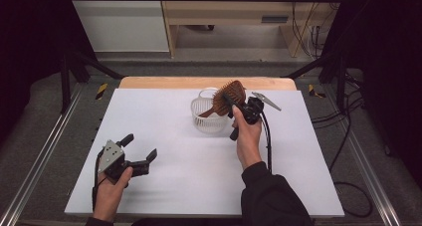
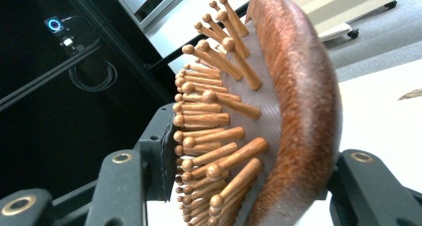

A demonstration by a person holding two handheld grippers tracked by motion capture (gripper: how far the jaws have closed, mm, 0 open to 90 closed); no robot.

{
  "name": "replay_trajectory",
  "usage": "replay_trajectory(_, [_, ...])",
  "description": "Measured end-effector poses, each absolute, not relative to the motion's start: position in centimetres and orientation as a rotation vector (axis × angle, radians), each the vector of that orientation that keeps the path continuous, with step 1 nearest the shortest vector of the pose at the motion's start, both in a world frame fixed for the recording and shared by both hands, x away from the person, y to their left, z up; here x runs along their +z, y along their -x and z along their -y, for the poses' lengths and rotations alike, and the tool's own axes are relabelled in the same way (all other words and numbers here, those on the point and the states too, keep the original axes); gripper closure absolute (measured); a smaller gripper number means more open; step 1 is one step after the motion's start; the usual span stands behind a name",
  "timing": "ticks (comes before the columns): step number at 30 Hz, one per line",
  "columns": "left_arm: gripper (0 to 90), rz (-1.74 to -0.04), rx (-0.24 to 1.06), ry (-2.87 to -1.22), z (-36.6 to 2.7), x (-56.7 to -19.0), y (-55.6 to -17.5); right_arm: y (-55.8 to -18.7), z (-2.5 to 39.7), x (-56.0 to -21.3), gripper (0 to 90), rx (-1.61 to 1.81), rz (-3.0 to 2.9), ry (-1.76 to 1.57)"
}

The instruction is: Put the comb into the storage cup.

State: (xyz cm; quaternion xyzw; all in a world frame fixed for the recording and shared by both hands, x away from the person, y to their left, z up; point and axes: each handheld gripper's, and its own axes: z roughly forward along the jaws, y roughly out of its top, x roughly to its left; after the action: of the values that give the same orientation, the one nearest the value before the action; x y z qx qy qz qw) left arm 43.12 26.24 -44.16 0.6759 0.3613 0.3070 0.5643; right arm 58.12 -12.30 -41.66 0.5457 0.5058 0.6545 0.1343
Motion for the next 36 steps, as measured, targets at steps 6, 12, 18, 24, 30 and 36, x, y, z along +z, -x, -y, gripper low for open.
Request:
replay_trajectory(6, [1.6, -0.850, 0.721, -1.591, -26.22, -44.17, -43.13, -58.11, 12.34, -41.66, 44.3, 1.894, -1.479, -1.572])
replay_trajectory(12, [1.6, -0.849, 0.720, -1.592, -26.20, -44.17, -43.12, -58.10, 12.41, -41.64, 43.1, 1.889, -1.488, -1.572])
replay_trajectory(18, [1.6, -0.848, 0.720, -1.593, -26.19, -44.17, -43.12, -58.11, 12.41, -41.62, 41.6, 1.878, -1.495, -1.568])
replay_trajectory(24, [1.6, -0.848, 0.718, -1.594, -26.20, -44.18, -43.13, -58.14, 12.38, -41.68, 38.0, 1.864, -1.499, -1.571])
replay_trajectory(30, [1.6, -0.848, 0.717, -1.594, -26.20, -44.17, -43.13, -58.18, 12.35, -41.69, 31.7, 1.843, -1.505, -1.582])
replay_trajectory(36, [1.6, -0.848, 0.718, -1.595, -26.19, -44.18, -43.14, -58.13, 12.37, -41.67, 27.3, 1.840, -1.516, -1.583])
